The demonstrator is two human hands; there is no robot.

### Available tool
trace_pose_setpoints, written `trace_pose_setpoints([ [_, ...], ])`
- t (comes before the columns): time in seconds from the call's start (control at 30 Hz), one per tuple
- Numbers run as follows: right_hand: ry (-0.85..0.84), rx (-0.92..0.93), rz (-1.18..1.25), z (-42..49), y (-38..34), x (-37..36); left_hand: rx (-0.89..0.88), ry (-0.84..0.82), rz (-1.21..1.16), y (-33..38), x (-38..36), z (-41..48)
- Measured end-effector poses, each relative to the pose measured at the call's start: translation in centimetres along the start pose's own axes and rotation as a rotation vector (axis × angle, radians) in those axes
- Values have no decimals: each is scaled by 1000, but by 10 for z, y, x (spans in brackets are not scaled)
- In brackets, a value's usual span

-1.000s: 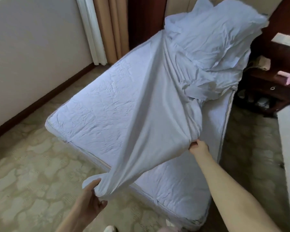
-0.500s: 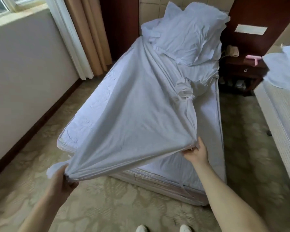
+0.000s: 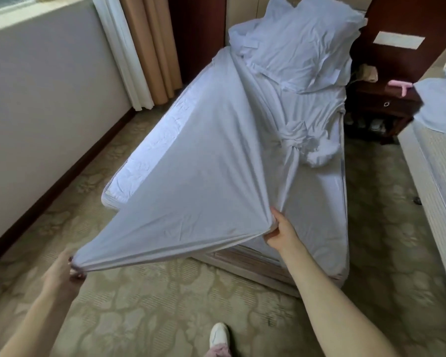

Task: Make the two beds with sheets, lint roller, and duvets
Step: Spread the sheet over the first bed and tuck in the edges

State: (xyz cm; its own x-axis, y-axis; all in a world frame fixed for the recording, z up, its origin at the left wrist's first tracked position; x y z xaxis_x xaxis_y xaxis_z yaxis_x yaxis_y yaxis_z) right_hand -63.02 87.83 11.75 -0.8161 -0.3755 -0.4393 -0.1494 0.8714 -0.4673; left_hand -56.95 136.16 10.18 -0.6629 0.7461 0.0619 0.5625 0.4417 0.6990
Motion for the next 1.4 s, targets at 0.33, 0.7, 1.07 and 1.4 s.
trace_pose_setpoints([
  [0.33, 342, 229, -379, -23, -32, 92, 169, -1, -61, -104, 17, -35],
  [0.7, 71, 251, -627, -69, -27, 72, 324, -317, -8, -182, -24, -156],
  [1.07, 219, 274, -954, -46, 8, 75, 637, -588, -42, -214, -186, -238],
  [1.4, 492, 202, -1329, -2, 8, 69, 585, -750, -9, -167, -168, -232],
])
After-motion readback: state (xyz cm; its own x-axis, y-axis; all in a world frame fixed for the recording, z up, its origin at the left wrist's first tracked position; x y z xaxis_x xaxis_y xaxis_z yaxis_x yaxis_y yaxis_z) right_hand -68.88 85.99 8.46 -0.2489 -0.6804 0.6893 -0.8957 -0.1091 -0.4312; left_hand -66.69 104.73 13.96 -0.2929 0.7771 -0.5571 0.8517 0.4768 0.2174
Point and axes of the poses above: each hand's wrist, its own z-axis towards the middle knuckle, its own x-axis out of the back of the hand, y = z × x, the point moved 6 cm from there along z, towards the middle knuckle, and after that the axes turned 6 degrees about y, right-handed, at the moved point
